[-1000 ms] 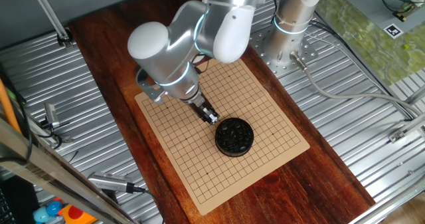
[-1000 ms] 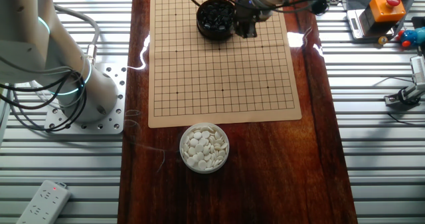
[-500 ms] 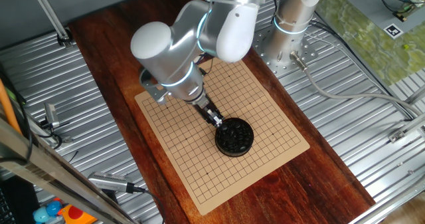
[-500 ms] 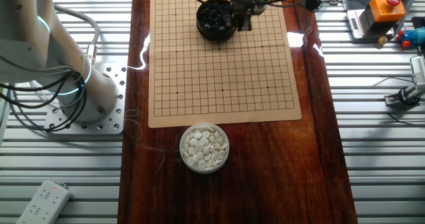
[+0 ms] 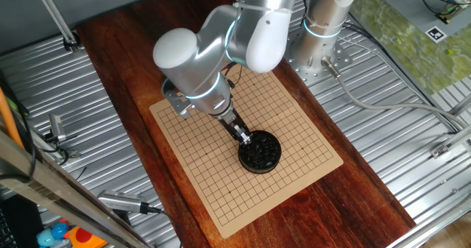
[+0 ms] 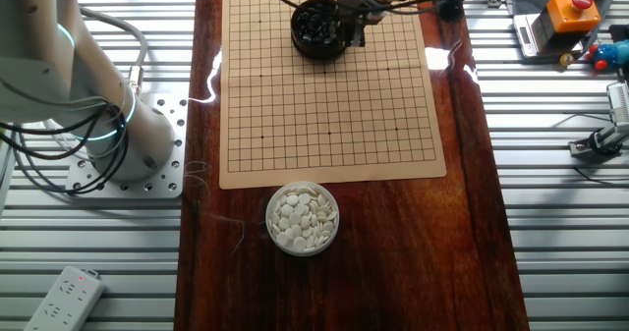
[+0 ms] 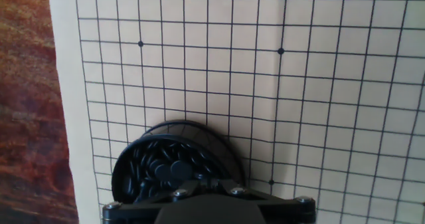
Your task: Play the first move as black on the 3-4 point in the upper right corner of the Go board
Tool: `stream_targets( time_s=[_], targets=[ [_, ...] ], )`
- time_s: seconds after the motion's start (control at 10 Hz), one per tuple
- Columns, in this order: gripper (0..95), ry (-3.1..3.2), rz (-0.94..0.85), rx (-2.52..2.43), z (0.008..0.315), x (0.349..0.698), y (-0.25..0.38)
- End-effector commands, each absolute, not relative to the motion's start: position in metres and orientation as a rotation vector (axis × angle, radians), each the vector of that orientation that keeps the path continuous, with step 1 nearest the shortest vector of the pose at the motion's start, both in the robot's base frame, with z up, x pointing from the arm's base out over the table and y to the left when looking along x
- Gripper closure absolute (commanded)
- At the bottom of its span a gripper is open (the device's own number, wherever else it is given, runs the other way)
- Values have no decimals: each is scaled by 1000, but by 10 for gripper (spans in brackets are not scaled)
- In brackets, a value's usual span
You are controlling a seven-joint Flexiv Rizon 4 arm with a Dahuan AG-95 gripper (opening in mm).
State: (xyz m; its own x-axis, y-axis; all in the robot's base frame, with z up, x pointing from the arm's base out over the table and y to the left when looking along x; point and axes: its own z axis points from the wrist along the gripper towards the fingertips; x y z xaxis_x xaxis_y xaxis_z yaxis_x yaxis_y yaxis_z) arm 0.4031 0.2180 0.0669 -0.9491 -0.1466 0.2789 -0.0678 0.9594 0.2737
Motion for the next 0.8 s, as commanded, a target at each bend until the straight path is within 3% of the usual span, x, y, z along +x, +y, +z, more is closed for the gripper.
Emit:
stream_targets(
  time_s=[0.1,0.7,0.8],
  targets=[
    [950,-2812,-358,97,64,401,221],
    [950,-2811,-336,17,57,392,219],
    [760,-2815,-345,13,56,390,219]
  ],
)
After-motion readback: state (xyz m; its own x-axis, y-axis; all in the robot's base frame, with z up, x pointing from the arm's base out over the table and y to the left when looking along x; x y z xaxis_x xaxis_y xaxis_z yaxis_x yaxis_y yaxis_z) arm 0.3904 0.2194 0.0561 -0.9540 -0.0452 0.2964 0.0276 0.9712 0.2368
